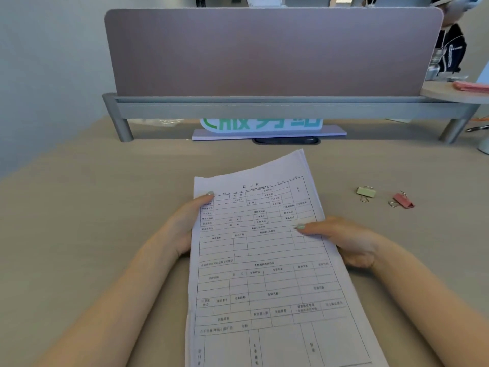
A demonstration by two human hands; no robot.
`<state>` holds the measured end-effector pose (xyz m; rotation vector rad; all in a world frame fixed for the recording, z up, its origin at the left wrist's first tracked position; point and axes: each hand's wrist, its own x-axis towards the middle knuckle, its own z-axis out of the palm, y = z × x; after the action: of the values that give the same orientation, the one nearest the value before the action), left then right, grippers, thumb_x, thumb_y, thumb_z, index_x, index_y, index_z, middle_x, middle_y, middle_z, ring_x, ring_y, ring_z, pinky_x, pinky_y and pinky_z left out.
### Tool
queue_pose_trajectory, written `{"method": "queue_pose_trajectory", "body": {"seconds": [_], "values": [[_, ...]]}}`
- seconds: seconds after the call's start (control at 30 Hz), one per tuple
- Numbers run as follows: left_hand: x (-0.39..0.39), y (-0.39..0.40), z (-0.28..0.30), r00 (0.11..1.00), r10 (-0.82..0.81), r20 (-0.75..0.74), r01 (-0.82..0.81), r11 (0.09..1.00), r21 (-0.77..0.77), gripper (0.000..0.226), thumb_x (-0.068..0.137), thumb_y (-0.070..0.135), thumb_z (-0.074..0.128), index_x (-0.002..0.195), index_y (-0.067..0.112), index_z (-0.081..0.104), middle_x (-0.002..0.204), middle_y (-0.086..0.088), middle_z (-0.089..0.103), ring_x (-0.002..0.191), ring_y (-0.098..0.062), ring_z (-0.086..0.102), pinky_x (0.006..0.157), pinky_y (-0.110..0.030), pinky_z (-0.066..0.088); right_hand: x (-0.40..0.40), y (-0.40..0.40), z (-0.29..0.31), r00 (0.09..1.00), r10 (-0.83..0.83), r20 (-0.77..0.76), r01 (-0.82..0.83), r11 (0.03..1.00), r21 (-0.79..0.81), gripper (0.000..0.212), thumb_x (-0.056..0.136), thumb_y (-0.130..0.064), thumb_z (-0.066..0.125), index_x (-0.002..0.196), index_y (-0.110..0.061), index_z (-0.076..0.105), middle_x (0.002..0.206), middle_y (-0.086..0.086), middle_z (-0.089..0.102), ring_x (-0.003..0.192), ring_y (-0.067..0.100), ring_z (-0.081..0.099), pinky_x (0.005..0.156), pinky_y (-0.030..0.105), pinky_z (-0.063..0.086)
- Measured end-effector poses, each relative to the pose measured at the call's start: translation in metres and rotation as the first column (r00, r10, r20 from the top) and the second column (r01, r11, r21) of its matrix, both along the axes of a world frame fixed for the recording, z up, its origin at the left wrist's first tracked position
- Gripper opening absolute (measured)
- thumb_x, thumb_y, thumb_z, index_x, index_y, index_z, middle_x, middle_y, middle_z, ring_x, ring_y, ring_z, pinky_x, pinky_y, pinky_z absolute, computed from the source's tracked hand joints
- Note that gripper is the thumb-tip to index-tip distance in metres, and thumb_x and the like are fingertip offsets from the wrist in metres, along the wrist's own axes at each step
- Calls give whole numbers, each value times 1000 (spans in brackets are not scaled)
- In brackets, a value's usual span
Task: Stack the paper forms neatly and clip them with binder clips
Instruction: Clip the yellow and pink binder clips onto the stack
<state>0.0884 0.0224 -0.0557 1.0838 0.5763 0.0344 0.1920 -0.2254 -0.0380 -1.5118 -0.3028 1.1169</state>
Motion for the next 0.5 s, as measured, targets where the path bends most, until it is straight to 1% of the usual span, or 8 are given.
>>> {"method": "queue_pose_trajectory", "body": {"seconds": [0.07, 0.13, 0.17, 0.23, 0.3, 0.33, 0.4, 0.5], "values": [[1, 2, -2, 1000, 0, -8, 0, 999, 37, 26, 94, 28, 44, 93, 11, 63, 68, -5, 75, 57, -19, 71, 50, -28, 58, -4, 2, 4, 990, -11, 143, 21, 997, -72, 21, 89, -23, 54, 97, -11, 69, 86, 1, 77, 75, 14, 73, 66, 26, 58], [1, 3, -1, 1000, -1, -11, 2, 997, 71, 25, 95, 26, 43, 93, 10, 63, 66, -5, 74, 55, -18, 70, 48, -27, 57, -3, 4, 6, 901, -65, 429, 150, 975, -166, 29, 90, -39, 50, 91, -18, 69, 77, -8, 75, 72, 11, 70, 65, 23, 51], [0, 3, -1, 1000, 6, -15, -4, 996, 86, 25, 95, 26, 43, 94, 9, 62, 67, -5, 74, 55, -17, 70, 48, -26, 56, 3, 4, 3, 796, -131, 591, 264, 954, -144, 32, 90, -42, 48, 88, -17, 69, 78, -6, 73, 74, 13, 67, 65, 23, 47], [0, 4, -2, 999, 30, -27, -26, 992, 121, 26, 94, 25, 45, 104, 7, 61, 79, -8, 72, 59, -18, 70, 49, -26, 57, 18, 0, -7, 479, -278, 833, 464, 886, 29, 26, 89, -36, 51, 87, -15, 67, 87, 3, 68, 80, 19, 58, 69, 30, 42], [0, 2, -2, 998, 49, -35, -43, 986, 159, 27, 93, 25, 46, 108, 7, 60, 85, -9, 70, 60, -18, 70, 48, -26, 56, 39, -10, -17, 141, -248, 958, 572, 810, 126, 22, 85, -31, 52, 93, -17, 67, 106, 3, 65, 98, 25, 54, 84, 36, 39], [0, 2, -3, 998, 58, -36, -50, 982, 183, 26, 93, 25, 46, 107, 7, 60, 84, -9, 70, 59, -17, 70, 47, -26, 56, 50, -15, -22, 51, -208, 977, 618, 775, 133, 24, 83, -29, 51, 97, -18, 67, 117, 3, 62, 108, 28, 51, 93, 41, 35], [0, 0, -2, 996, 78, -31, -69, 972, 227, 21, 93, 23, 48, 98, 8, 62, 69, -4, 74, 55, -16, 70, 44, -25, 54, 69, -23, -28, 27, -132, 991, 714, 697, 74, 31, 83, -27, 52, 111, -19, 62, 138, 7, 49, 131, 31, 35, 109, 49, 17], [-1, -1, -1, 996, 91, -18, -83, 962, 261, 19, 92, 22, 49, 85, 11, 62, 55, 2, 72, 51, -14, 69, 43, -24, 53, 83, -30, -32, 176, -36, 984, 814, 567, -125, 46, 88, -35, 47, 131, -19, 46, 156, 11, 21, 145, 32, 3, 111, 57, -9]]}}
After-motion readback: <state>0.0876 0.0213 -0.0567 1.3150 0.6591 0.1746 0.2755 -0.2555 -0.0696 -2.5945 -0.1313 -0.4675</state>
